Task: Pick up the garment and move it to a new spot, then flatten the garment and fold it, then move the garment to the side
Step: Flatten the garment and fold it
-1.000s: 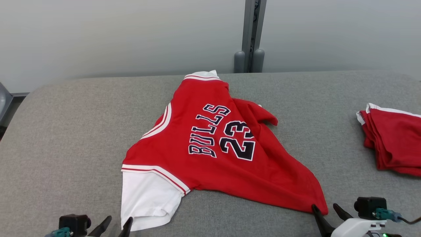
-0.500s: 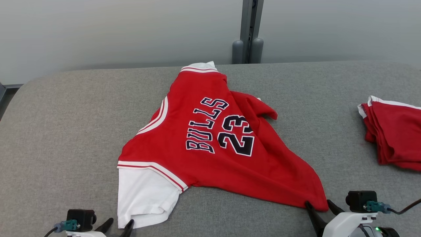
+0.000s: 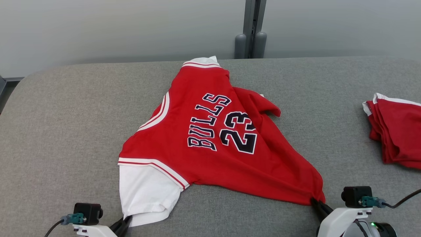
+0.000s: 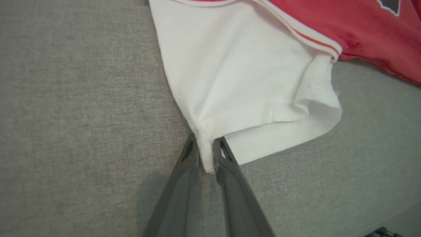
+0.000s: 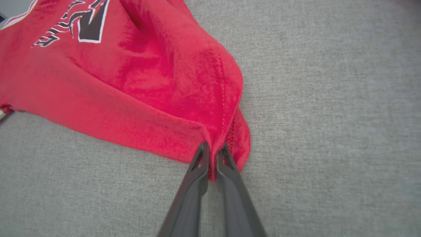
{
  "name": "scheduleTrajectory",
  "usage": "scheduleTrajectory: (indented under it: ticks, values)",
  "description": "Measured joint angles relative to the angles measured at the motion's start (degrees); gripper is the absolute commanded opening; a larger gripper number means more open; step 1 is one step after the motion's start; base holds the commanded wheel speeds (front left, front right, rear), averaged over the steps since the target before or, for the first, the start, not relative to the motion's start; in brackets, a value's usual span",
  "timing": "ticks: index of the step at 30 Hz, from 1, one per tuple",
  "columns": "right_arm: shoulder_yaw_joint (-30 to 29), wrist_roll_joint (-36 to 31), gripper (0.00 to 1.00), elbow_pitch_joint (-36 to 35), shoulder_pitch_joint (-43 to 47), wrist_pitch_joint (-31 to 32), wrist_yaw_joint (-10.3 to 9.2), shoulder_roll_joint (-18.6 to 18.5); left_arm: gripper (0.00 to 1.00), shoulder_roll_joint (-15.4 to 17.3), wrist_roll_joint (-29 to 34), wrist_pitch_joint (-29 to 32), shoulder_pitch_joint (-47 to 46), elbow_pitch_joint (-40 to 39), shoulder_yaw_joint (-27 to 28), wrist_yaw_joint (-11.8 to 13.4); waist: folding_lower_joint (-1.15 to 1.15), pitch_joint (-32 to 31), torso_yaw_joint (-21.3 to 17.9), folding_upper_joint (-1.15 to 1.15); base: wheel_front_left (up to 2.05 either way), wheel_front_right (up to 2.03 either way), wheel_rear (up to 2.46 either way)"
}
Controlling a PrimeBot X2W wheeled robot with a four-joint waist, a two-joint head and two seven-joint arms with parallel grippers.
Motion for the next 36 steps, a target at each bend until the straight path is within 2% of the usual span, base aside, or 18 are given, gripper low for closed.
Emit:
scheduleTrajectory:
  ticks: [10, 17, 26, 31, 33, 36]
  values:
    - [0.2, 0.48, 0.0, -0.35, -0.58, -2.49, 0.0, 0.04, 0.0, 1.15, -2.04, -3.04, -0.76, 0.62, -1.63, 0.0, 0.0, -1.04, 0.03, 0.0, 0.0, 0.0, 0.0]
    - [-1.29, 2.56, 0.0, -4.53, 1.11, -1.58, 0.0, -0.8, 0.0, 2.79, -2.66, -4.69, 0.38, -4.9, -0.04, 0.69, 0.0, -3.19, 0.17, 0.0, 0.0, 0.0, 0.0]
    - [-1.24, 7.39, 0.0, -14.13, 4.11, 4.24, 0.0, -1.77, 0.0, 6.58, -2.67, -2.66, 2.18, -18.02, 1.82, 3.46, 0.0, -5.0, -0.08, 0.0, 0.0, 0.0, 0.0]
    - [-0.59, 11.03, 0.0, -16.22, 0.78, 6.22, 0.0, -3.03, 0.0, 9.81, -2.38, -0.07, -1.77, -21.41, 2.91, 3.44, 0.0, -4.19, -0.57, 0.0, 0.0, 0.0, 0.0]
    - [-0.33, 11.71, 0.0, -16.01, -1.85, 6.68, 0.0, -3.92, 0.0, 11.49, -1.75, 1.05, -4.91, -21.45, 3.18, 2.97, 0.0, -3.46, -0.71, 0.0, 0.0, 0.0, 0.0]
    - [0.52, 16.17, 0.0, -14.84, -6.87, 7.53, 0.0, -3.69, 0.0, 13.88, -0.52, 2.66, -10.68, -20.04, 3.26, 2.14, 0.0, -1.78, -0.94, 0.0, 0.0, 0.0, 0.0]
